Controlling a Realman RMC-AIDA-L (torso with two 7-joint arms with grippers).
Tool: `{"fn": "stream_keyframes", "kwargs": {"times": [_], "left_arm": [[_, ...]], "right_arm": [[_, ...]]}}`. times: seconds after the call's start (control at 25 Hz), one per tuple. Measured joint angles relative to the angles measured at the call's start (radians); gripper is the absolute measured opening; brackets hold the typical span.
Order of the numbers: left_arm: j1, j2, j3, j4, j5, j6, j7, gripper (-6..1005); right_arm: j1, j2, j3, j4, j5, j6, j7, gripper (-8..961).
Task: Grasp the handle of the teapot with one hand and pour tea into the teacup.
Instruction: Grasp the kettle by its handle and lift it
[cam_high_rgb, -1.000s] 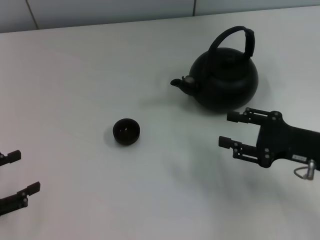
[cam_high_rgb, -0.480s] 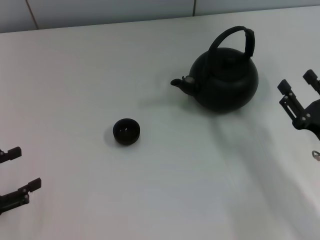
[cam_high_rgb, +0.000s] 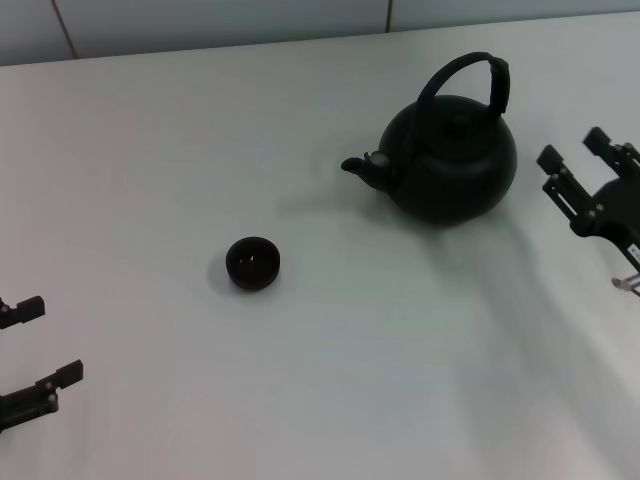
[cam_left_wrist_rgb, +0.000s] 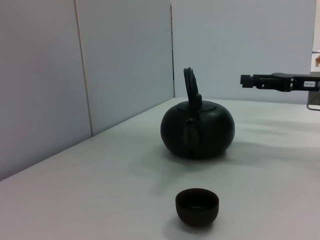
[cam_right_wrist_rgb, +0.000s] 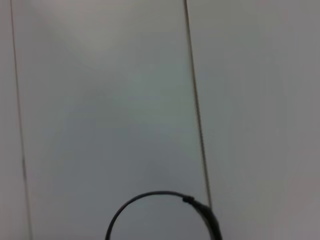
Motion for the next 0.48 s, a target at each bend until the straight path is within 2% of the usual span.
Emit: {"fn": "stream_keyframes", "kwargs": {"times": [0.16, 0.48], "left_arm": [[0.0, -0.005, 0.0, -0.001, 0.001, -0.002, 0.004, 800], [0.002, -0.007, 0.0, -0.005, -0.001, -0.003, 0.008, 800]], "right_arm": [[0.022, 0.0, 0.0, -0.03, -0.006, 0.03, 0.044, 624], [0.112, -0.003, -0.007, -0.083, -0.012, 0.157, 0.114, 625]]}}
